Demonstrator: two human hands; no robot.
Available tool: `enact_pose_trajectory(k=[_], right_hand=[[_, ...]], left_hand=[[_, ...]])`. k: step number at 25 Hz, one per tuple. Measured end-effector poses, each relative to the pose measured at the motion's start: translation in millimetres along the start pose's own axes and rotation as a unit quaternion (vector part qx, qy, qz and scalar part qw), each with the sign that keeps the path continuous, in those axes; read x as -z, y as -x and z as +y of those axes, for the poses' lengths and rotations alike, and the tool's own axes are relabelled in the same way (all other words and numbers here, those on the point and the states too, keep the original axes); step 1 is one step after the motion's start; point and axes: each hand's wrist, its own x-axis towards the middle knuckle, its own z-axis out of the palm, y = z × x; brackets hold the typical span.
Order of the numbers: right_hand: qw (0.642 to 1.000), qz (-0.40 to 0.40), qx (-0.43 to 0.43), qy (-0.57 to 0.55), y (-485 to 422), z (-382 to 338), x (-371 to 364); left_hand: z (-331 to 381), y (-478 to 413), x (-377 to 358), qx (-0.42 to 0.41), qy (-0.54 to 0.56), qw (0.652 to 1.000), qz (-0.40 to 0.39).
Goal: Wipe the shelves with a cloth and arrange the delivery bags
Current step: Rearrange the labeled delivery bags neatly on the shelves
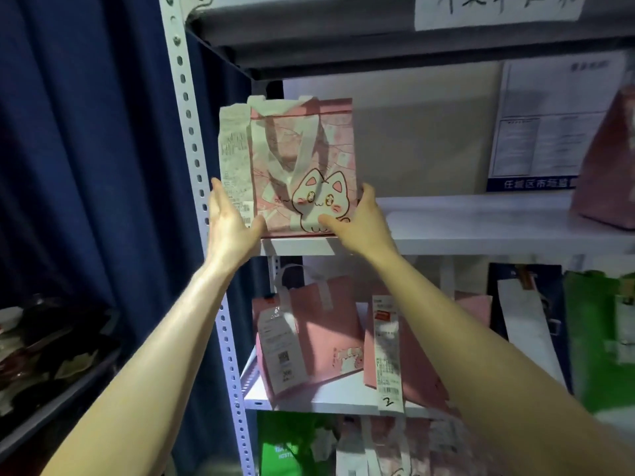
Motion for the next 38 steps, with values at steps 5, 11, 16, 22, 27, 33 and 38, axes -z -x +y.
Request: enact_pose_trajectory(k=[5,11,16,22,27,33,38], right_hand=[[0.969,0.226,0.085,-0.058,91,79,39],[0.95,0.282,-0.079,0.107,197,221,82],[0.964,0.036,-0.224,0.139,236,286,91],[0.967,0.083,-0.177,0.163,250,267,113],[0.978,0.058,-0.166,0.109,260,221,140],[0.993,0.11,-0.005,0.052,296,142,227],[0.956,0.236,0.167,0.047,169,68,288]], left_hand=[[-2,100,-63,-0.157,0.073,0.961,0.214],[-13,186,-207,0.104,0.125,0.959,-0.233],[-34,222,-254,0.245,0.153,0.916,-0.279],[-27,258,-205,0.204,0.175,0.935,-0.232],[7,272,-162,0.22,0.202,0.934,-0.198],[79,269,-57,0.058,0.354,0.895,-0.265],[194,163,-46,-0.082,0.358,0.924,-0.104]])
